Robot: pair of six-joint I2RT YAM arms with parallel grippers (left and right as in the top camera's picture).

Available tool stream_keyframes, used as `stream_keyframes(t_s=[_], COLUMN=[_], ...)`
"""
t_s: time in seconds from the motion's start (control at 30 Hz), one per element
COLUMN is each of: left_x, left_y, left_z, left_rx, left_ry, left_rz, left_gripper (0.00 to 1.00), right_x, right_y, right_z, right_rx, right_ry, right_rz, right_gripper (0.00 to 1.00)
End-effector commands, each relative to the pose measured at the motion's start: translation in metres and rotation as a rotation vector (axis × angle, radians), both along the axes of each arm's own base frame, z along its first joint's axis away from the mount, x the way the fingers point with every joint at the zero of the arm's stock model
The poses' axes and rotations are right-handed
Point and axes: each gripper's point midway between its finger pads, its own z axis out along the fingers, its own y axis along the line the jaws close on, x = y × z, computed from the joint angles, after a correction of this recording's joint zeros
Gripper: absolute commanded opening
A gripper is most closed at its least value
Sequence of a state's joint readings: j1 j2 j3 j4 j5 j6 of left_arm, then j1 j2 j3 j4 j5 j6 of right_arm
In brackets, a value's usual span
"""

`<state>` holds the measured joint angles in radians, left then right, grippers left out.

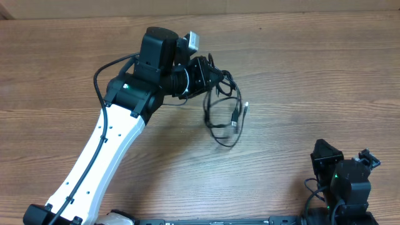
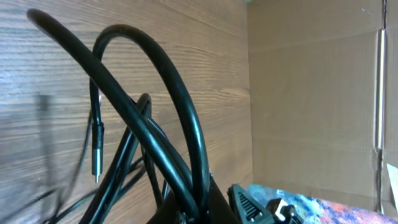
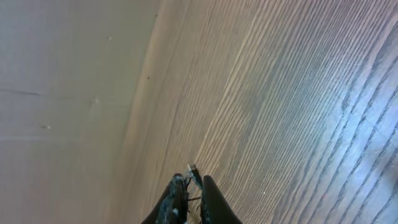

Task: Untangle cables

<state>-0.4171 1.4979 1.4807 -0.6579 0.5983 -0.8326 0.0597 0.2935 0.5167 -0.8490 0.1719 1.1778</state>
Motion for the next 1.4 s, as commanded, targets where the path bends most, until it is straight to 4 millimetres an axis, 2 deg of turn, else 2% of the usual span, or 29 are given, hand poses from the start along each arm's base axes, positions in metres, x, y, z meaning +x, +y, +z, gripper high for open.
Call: stream_keyframes(t_s=[0.0,0.07,0.1,0.13,0.2,0.3,0.47,0.77,1.13,1.27,1.37], left_x=[-0.001,-0.005,-0.008,-0.011,-0.020,-0.032,-0.044,-0.063,-0.107,-0.114,-0.109], left_y=[-0.001,-0.007,-0.010,-0.014,-0.025,-0.033,-0.042,-0.063,-0.096,-0.099,-0.096], left_z=[0.020,0.027,0.032,0.039,0.058,0.078,0.091,0.099,0.098,0.091,0.084], left_rx=[-0.015,-0.040,-0.058,-0.082,-0.147,-0.219,-0.267,-0.293,-0.295,-0.273,-0.236], left_ry=[-0.084,-0.119,-0.145,-0.179,-0.270,-0.364,-0.422,-0.469,-0.595,-0.622,-0.638], left_rz=[-0.038,-0.091,-0.127,-0.168,-0.276,-0.387,-0.462,-0.535,-0.710,-0.746,-0.736], left_gripper=[0.04,0.04,0.04,0.04,0.04,0.04,0.04,0.04,0.04,0.04,0.04], right_x=[0.001,0.001,0.002,0.003,0.009,0.018,0.021,0.017,0.018,0.018,0.018], right_y=[-0.001,0.000,0.002,0.005,0.018,0.038,0.063,0.087,0.087,0.086,0.086], right_z=[0.005,0.005,0.006,0.007,0.018,0.038,0.062,0.078,0.081,0.081,0.081], right_rx=[-0.001,0.001,-0.001,-0.010,-0.059,-0.155,-0.286,-0.372,-0.373,-0.370,-0.370], right_ry=[-0.016,-0.016,-0.018,-0.024,-0.070,-0.167,-0.292,-0.401,-0.414,-0.412,-0.412], right_rz=[-0.005,0.000,0.016,0.039,0.155,0.327,0.534,0.705,0.701,0.693,0.694], right_gripper=[0.15,0.28,0.38,0.42,0.47,0.61,0.73,0.74,0.73,0.73,0.73])
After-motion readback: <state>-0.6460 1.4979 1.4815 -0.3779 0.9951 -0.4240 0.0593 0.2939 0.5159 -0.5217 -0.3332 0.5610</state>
